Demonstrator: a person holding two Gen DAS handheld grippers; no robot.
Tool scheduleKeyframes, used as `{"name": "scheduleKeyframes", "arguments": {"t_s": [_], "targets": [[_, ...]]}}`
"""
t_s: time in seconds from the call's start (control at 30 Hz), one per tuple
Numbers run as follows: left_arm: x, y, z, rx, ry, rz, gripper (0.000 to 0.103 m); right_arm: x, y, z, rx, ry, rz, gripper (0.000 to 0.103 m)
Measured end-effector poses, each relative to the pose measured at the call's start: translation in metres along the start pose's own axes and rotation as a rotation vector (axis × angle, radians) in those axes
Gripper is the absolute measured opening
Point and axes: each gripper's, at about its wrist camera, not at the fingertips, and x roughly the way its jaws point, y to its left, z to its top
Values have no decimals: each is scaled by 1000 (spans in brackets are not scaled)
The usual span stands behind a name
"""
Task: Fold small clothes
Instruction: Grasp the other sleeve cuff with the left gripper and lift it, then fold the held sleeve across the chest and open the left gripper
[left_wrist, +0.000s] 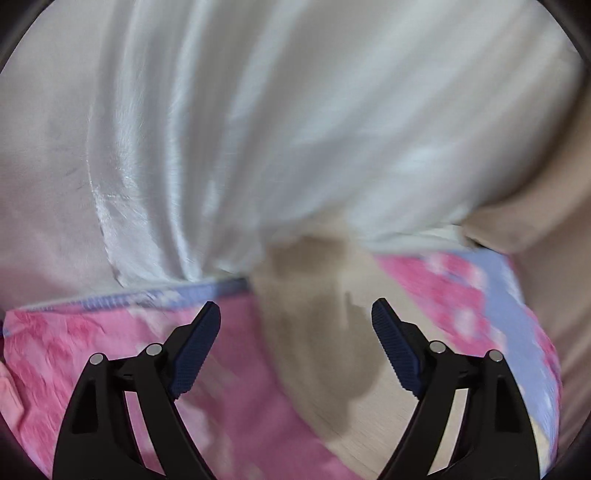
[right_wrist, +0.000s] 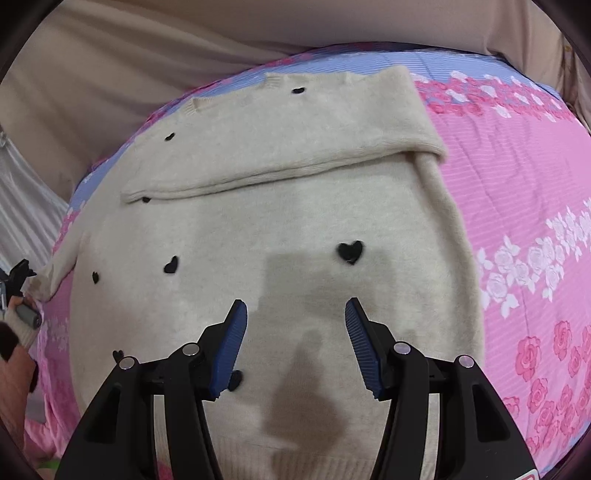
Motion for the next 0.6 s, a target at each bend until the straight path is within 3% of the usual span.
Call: {"name": "scheduleKeyframes", "arguments": {"t_s": [0.07, 0.1, 0.13, 0.17, 0.23, 0.33, 0.47, 0.6], "targets": [[16, 10, 6, -55, 33, 15, 78, -1, 14, 4, -38, -3, 11, 54], [20, 13, 8, -75, 42, 3, 52, -1, 19, 5, -55, -3, 12, 54], [24, 14, 9, -87, 59, -28, 19, -1, 25, 6, -73, -1, 13, 54], [27, 9, 11, -82, 94, -74, 9, 0, 28, 7, -84, 1, 14, 55], [13, -4, 11, -59, 61, -115, 8, 0, 32, 7, -98, 7, 16, 55], [-38, -48, 2, 73, -26, -244, 8, 1, 32, 7, -89, 11, 22, 55], [-128, -124, -36, 252, -83, -504, 8, 0, 30, 7, -76, 6, 36, 55], [-225, -207, -118, 437, -13, -794, 8, -7, 23, 7, -60, -24, 39, 55]]}}
